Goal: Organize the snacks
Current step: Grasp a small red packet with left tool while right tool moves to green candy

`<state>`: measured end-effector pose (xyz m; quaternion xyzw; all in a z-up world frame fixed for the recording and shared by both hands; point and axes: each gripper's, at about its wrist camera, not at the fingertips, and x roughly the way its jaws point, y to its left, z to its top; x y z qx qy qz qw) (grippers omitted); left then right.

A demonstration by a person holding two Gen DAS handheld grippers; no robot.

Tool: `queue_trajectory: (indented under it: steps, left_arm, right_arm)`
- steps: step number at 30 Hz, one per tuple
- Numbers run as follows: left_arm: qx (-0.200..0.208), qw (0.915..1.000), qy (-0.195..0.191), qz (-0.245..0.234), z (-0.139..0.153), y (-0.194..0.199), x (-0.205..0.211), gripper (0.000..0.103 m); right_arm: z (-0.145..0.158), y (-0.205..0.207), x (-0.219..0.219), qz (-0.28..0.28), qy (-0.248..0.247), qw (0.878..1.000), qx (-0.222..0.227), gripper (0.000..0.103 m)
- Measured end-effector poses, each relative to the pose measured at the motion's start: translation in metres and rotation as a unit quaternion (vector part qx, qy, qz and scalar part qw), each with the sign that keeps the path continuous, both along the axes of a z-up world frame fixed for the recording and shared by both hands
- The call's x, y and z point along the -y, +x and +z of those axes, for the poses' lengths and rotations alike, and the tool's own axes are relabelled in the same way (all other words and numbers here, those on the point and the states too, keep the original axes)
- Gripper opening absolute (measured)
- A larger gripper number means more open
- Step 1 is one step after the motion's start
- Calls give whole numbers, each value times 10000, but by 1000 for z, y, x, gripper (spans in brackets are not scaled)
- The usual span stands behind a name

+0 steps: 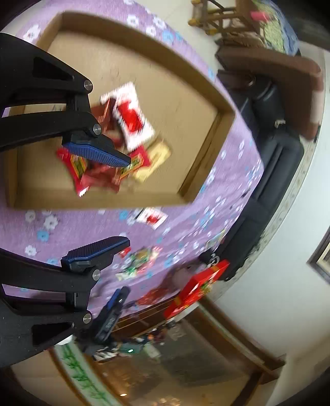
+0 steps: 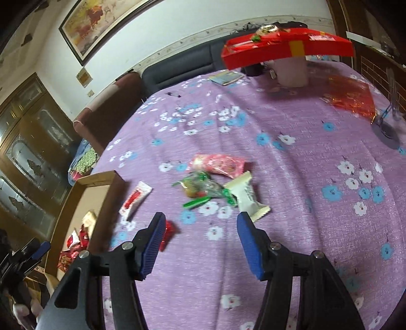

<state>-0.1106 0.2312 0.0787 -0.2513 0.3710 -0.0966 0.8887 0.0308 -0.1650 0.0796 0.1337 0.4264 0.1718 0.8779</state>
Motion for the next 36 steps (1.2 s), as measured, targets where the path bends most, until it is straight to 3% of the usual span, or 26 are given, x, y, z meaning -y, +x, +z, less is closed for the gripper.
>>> queue_trajectory:
  steps: [13, 15, 17, 18, 19, 25, 36]
  left_arm:
    - [-127, 9931, 634, -982, 2, 6, 89, 57]
    - [-167, 9915, 701, -1084, 0, 8, 100, 57]
    - [-229, 9901, 747, -1166, -2, 12, 109, 57]
    - [-249, 9896, 771, -1191, -4, 14, 112, 57]
    - [-269, 9889, 801, -1219, -5, 17, 116, 57]
    - [-336, 9833, 1086, -1422, -15, 36, 142, 57]
    - [-636, 9628, 1969, -1737, -58, 111, 200, 57]
  right_arm:
    - [-17, 39, -75, 766, -1131, 9892, 536, 61]
    - [-23, 47, -82, 803, -1230, 9880, 469, 54]
    - [-30, 52, -85, 812, -1316, 9872, 394, 30]
    - [-32, 54, -85, 814, -1339, 9870, 353, 25]
    - [-34, 55, -83, 801, -1327, 9874, 324, 21]
    - [-32, 48, -56, 715, -896, 9934, 65, 20]
    - [-33, 18, 3, 539, -49, 9985, -113, 19]
